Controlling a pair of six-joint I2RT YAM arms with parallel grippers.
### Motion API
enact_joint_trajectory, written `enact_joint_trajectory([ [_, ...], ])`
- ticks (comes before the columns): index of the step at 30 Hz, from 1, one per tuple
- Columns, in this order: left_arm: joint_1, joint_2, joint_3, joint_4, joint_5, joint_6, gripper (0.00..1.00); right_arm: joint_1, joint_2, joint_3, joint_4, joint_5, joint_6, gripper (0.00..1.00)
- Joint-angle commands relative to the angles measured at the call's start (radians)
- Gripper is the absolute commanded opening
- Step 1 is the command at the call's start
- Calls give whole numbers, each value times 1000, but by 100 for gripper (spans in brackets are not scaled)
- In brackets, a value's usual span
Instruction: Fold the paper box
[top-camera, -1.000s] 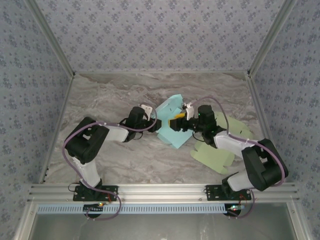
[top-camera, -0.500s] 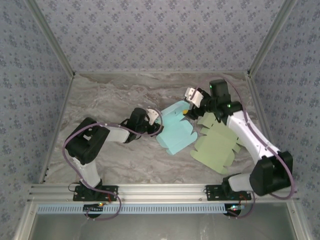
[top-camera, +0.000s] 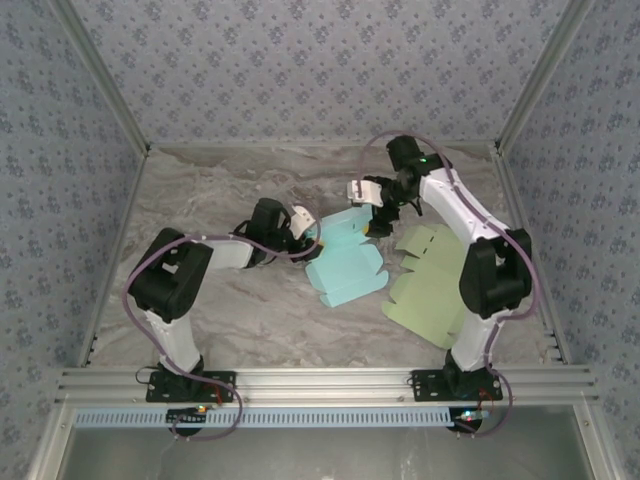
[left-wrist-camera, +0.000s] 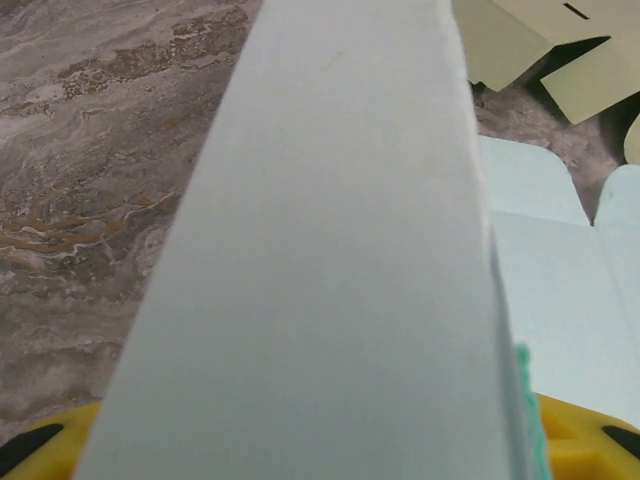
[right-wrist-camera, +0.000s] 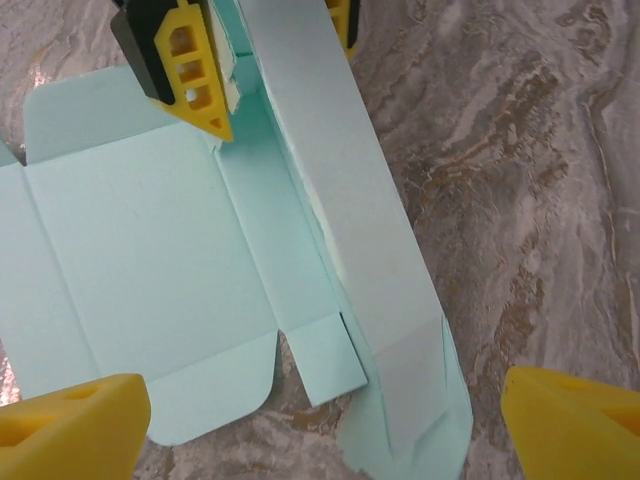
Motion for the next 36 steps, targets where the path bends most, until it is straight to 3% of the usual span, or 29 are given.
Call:
enact_joint_trajectory([
  [1,-3,21,18,-36,51,34,52,31,64,87,-71,30,-35,93],
  [10,0,1,-66,87,-17,11,51,67,265,312,-151,-1,-51,91],
  [16,1,-6,-86,111,-20,12,50,114,370,407,-243,44,-73,90],
  [26,5,-18,-95,112,-45,10,49,120,394,408,-318,52,6,67],
  [36,31,-39,-143,233,-170,-132,56,158,278,260,-198,136,316,60],
])
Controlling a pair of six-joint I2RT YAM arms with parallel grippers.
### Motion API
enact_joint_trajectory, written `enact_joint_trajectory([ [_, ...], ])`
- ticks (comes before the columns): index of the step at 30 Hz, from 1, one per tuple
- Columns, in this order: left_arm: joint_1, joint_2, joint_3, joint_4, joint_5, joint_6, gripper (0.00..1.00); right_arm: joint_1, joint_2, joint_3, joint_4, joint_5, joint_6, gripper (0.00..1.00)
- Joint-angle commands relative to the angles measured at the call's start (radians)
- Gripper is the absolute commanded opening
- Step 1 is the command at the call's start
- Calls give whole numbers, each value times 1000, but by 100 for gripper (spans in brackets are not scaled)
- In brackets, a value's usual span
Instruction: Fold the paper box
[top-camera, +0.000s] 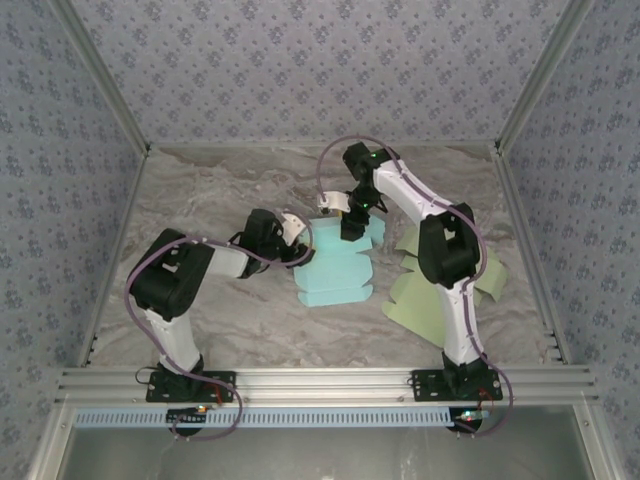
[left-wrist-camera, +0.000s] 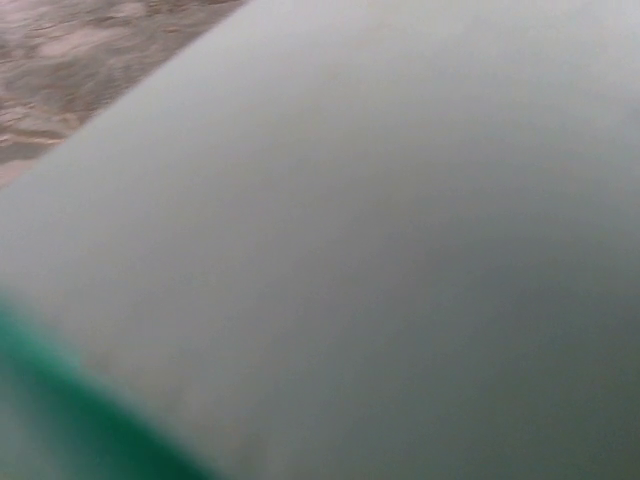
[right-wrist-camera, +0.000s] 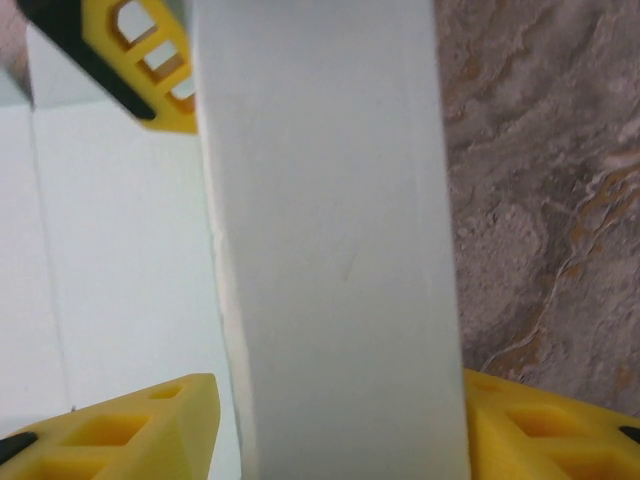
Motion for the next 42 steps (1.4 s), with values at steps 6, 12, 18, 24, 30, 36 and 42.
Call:
enact_joint_trajectory([
  [6,6,-74,-116,183,-121,-120,56,104,-127,-172,88,145,295,53],
  [12,6,-130,-202,259,-153,-148,56,139,-169,-252,154,176,432,50],
  [18,8,-199,-278,345,-152,-163,57,160,-222,-349,261,266,624,49],
  [24,38,-226,-268,306,-32,-168,63,163,-284,-416,271,268,653,46],
  [30,56,-213,-246,300,78,-195,64,161,-303,-406,233,355,698,41],
  [36,61,-214,-250,301,119,-213,64,154,-324,-429,217,384,699,40],
  [42,133,-242,-307,394,153,-354,65,157,-378,-498,291,319,670,37],
])
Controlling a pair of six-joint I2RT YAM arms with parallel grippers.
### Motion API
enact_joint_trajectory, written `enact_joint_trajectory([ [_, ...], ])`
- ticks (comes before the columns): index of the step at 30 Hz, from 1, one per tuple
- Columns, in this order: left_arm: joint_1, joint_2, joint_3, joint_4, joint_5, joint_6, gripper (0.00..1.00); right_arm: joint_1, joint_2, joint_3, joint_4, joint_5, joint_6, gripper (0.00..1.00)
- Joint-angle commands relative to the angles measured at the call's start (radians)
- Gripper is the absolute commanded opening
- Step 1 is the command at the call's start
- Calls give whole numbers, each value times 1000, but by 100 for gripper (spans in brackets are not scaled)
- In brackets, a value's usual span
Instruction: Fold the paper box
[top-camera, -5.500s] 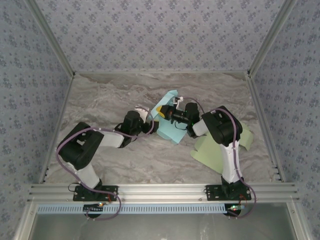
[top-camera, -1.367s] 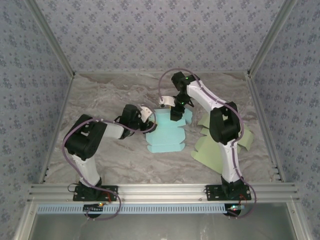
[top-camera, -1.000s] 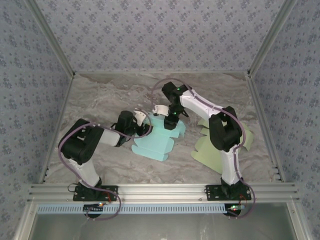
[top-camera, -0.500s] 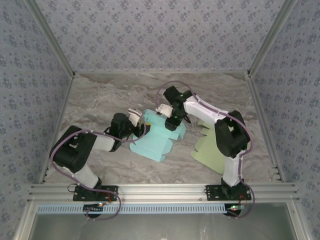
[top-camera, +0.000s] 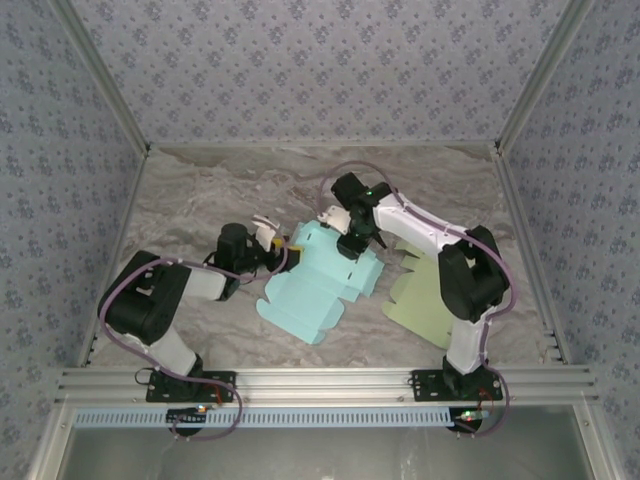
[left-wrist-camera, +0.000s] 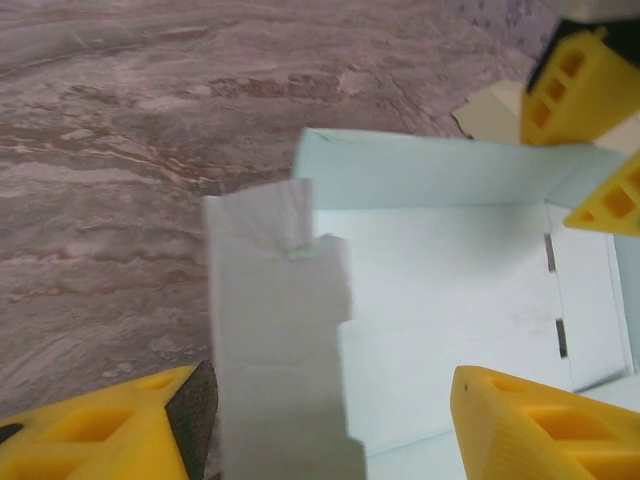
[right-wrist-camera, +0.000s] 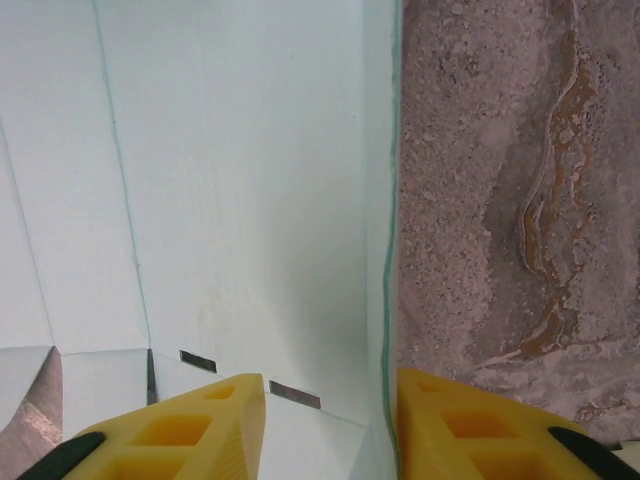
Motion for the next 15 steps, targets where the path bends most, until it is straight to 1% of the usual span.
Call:
enact_joint_trajectory([
  [1,47,-35,-34,108,50,-113,65,4,-59,-41,45,-38,-13,37],
  [5,87,-50,-85,205,37,-249,67,26,-82,-87,141,-3,-52,36],
  [7,110,-62,-95,195,20,-304,67,36,-75,-82,155,21,-69,30],
  [9,140,-70,-93,171,22,-352,67,51,-63,-72,161,68,-88,26],
  [11,171,-77,-96,159,16,-402,67,71,-60,-71,173,123,-111,18],
  [13,203,-78,-114,186,4,-461,67,87,-58,-72,186,160,-126,11],
  [15,223,-77,-134,217,4,-498,67,101,-63,-85,212,205,-134,6],
])
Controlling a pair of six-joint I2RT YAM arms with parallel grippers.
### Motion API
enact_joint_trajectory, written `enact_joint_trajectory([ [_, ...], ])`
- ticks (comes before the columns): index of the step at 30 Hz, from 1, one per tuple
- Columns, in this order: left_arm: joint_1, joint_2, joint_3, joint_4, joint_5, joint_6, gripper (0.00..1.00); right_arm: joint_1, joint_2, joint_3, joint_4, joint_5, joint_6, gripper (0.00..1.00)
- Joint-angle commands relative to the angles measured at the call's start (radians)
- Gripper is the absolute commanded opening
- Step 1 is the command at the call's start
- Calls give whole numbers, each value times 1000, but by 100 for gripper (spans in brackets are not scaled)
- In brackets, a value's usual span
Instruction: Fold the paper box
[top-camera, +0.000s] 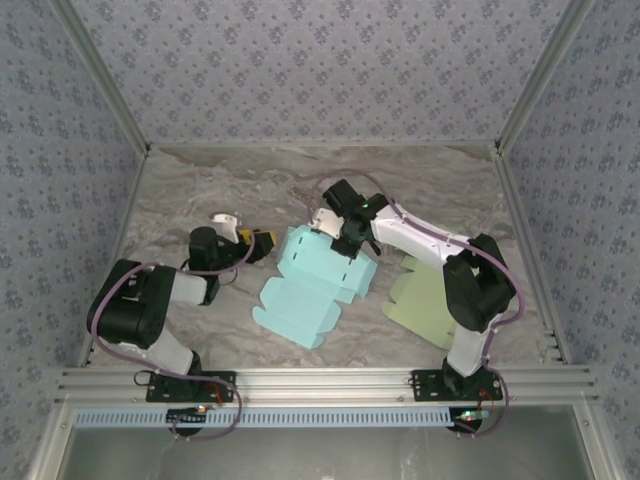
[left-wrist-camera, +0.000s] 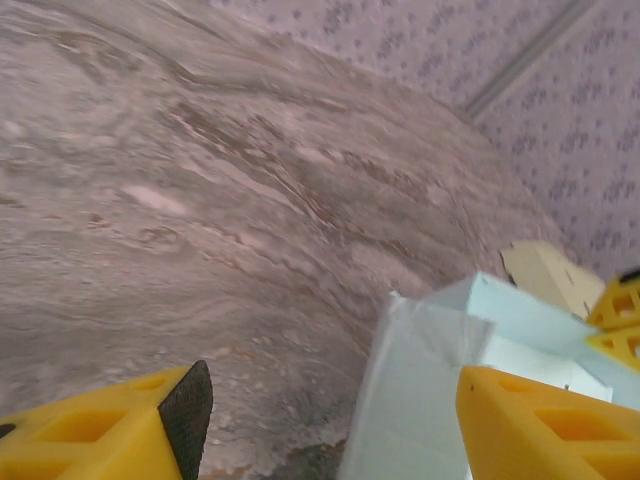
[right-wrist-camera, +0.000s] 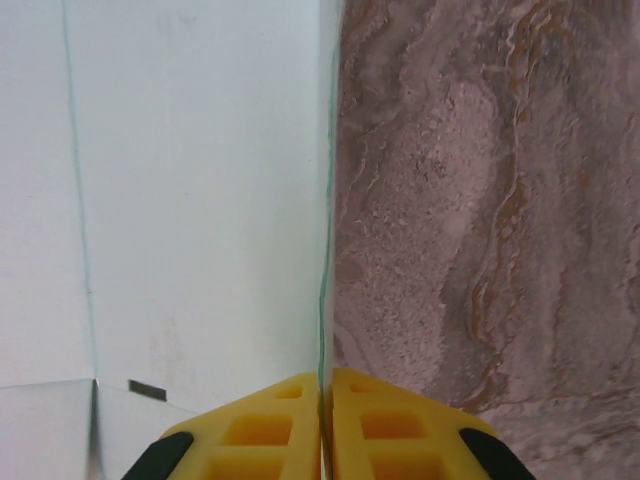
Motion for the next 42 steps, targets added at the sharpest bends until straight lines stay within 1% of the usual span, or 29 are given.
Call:
enact_joint_trajectory([
  [1,26,-23,-32,61,-1,-110,67,23,-13,-19,54,104,-34,5],
  [2,26,-26,-34,46,-6,-110,67,29,-19,-31,71,116,-37,2],
  [9,26,-34,-37,-21,-22,-115,67,38,-47,-78,159,140,-60,0],
  [14,26,-38,-41,-19,33,-124,68,61,-80,-131,256,263,-133,0],
  [18,26,-25,-35,-34,66,-88,68,86,-137,-196,366,339,-229,0],
  [19,26,-20,-33,-41,68,-78,68,95,-148,-245,394,355,-256,0],
  [21,21,1,-34,-19,68,-75,68,110,-172,-289,448,377,-307,0],
  [26,-28,67,-6,11,82,-6,67,161,-221,-401,599,440,-438,0],
  [30,-94,83,-13,54,111,68,65,186,-256,-478,724,472,-526,0],
  [32,-130,89,-19,81,127,91,65,189,-268,-497,744,471,-550,0],
  [34,-158,88,-23,90,138,110,63,188,-272,-507,753,480,-556,0],
  [36,-168,76,-32,74,115,126,61,188,-276,-515,764,480,-557,0],
  [40,-176,55,-47,41,48,159,50,188,-288,-530,804,484,-550,0],
  [42,-186,47,-47,32,29,172,48,188,-291,-534,805,486,-536,0],
])
